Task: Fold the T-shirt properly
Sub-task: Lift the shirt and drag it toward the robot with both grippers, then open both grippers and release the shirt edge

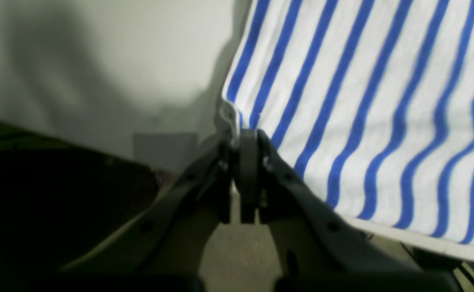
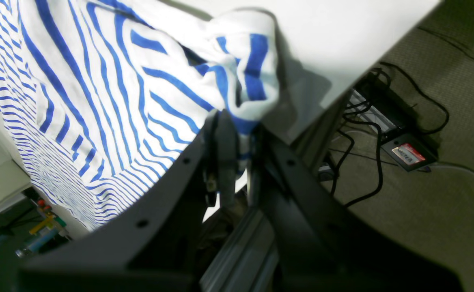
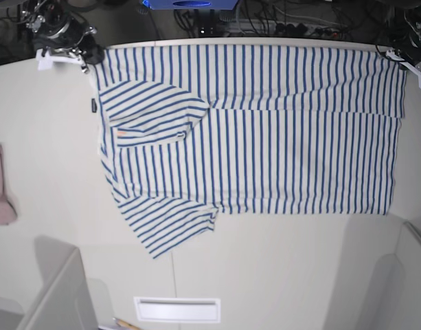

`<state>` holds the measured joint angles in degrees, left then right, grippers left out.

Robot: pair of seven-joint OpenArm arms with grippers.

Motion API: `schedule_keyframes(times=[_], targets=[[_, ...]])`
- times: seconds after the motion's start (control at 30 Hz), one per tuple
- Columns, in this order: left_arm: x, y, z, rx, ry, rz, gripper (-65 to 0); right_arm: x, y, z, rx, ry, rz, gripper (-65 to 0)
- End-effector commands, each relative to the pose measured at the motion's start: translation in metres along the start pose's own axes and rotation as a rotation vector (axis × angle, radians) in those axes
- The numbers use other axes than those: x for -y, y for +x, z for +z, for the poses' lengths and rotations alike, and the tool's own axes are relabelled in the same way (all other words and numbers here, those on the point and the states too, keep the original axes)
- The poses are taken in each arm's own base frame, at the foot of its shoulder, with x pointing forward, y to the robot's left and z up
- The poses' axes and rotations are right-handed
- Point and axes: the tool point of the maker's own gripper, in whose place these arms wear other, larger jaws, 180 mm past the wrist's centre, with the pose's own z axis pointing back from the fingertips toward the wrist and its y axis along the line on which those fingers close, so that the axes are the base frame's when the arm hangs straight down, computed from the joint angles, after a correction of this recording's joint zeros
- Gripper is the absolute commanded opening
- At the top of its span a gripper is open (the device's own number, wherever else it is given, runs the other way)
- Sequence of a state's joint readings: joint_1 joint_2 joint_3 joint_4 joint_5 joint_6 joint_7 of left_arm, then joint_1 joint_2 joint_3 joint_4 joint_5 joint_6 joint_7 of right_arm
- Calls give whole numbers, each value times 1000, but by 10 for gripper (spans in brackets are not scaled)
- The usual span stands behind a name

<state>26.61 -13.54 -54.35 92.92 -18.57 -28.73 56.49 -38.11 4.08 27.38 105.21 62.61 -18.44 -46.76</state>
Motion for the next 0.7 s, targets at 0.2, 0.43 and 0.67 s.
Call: schedule_keyframes(times=[0.2,0.43,0.67], targets=[[-10,13,7,36,27,-15,-650,-5,5,4,13,14,25,-650],[-12,13,7,32,35,-20,-650,-2,3,5,2,8,21,-650],[-14,16,11,48,39,-8,-327,-17,8,16,28,39,59,-387]])
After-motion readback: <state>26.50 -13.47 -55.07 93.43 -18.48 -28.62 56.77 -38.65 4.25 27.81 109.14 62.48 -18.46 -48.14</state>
